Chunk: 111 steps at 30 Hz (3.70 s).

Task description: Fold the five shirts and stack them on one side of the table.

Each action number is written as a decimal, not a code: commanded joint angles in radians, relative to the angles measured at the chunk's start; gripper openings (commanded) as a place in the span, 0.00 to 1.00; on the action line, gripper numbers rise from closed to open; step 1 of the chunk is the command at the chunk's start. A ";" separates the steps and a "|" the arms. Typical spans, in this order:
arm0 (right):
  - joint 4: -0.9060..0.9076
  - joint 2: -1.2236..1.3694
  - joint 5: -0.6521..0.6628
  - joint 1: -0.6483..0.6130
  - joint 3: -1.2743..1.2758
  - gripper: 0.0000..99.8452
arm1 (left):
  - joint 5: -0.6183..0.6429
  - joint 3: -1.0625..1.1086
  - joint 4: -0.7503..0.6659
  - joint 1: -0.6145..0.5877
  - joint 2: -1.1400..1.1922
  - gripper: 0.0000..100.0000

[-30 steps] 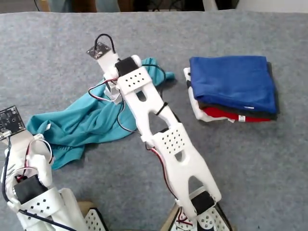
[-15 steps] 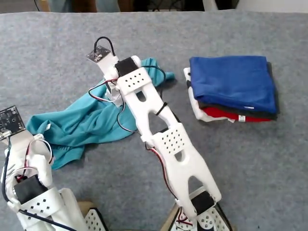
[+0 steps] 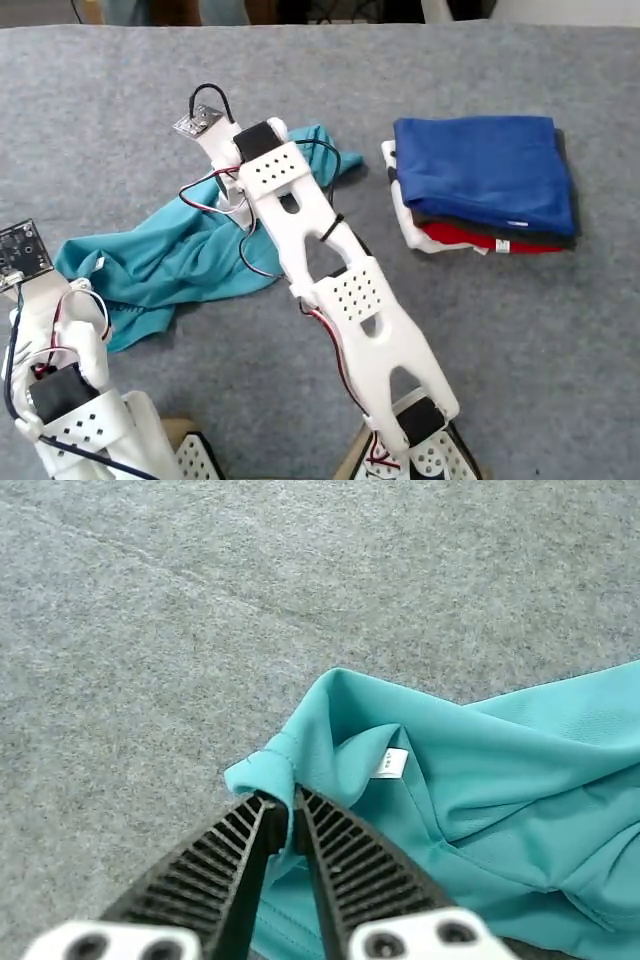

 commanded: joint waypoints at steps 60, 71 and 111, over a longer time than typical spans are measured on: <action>0.035 -1.411 0.107 0.109 1.388 0.02 | 0.008 -0.188 0.153 0.010 -0.012 0.03; -0.046 -1.543 0.107 0.109 1.810 0.01 | -0.002 -0.232 0.235 0.010 -0.003 0.03; -0.509 -1.089 -0.132 0.318 1.695 0.03 | -0.002 -0.222 0.235 0.010 -0.003 0.03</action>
